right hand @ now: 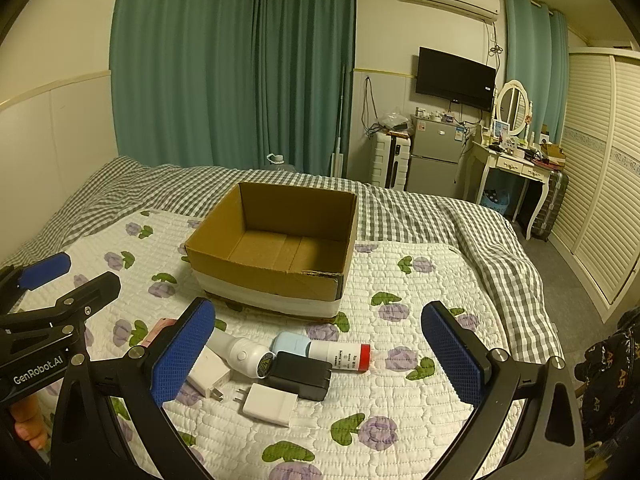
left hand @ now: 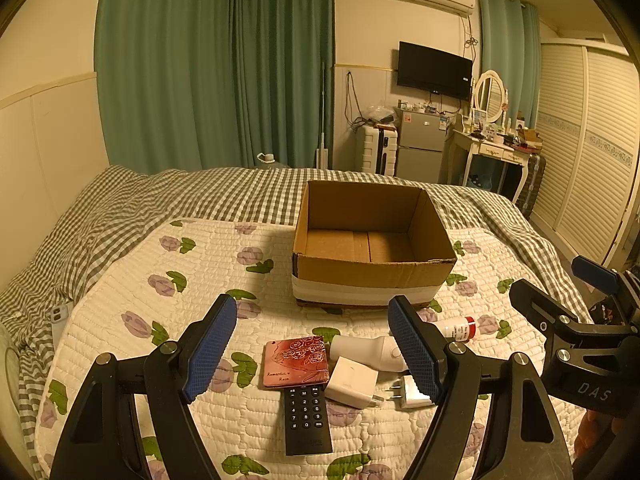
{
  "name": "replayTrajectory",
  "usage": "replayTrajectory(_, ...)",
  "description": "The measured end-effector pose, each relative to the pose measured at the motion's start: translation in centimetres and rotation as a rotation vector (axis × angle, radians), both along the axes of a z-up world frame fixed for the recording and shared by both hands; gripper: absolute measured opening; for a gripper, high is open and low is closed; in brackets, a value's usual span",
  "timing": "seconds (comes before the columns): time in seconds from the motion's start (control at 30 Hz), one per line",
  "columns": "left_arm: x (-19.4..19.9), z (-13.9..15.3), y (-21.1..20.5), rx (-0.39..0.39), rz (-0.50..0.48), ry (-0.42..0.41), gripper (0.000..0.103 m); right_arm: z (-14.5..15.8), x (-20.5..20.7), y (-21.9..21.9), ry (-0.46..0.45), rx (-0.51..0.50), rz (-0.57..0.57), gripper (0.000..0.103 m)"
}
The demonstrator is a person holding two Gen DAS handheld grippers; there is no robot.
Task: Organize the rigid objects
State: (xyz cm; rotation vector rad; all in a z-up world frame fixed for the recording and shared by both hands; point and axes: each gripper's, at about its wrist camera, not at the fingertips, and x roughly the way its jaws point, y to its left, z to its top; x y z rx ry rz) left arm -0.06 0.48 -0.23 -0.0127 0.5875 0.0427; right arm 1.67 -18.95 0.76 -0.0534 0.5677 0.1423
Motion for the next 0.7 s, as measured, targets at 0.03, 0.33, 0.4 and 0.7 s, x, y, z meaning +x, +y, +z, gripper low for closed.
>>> replayTrajectory(0.03, -0.02, 0.02, 0.00, -0.001, 0.000, 0.000, 0.081, 0.01, -0.01, -0.01, 0.000, 0.000, 0.000, 0.103)
replayTrajectory(0.33, 0.05, -0.06, 0.47, -0.011, -0.001, -0.004, 0.081, 0.28, -0.03, 0.28, -0.002, 0.003, 0.008, 0.103)
replayTrajectory(0.4, 0.14, -0.09, 0.61, -0.009, -0.002, -0.005, 0.081, 0.32, -0.07, 0.33, -0.001, 0.005, 0.010, 0.103)
replayTrajectory(0.7, 0.20, -0.84, 0.70, -0.009, -0.002, 0.008, 0.081, -0.41, 0.27, 0.32, 0.021, 0.004, 0.014, 0.103)
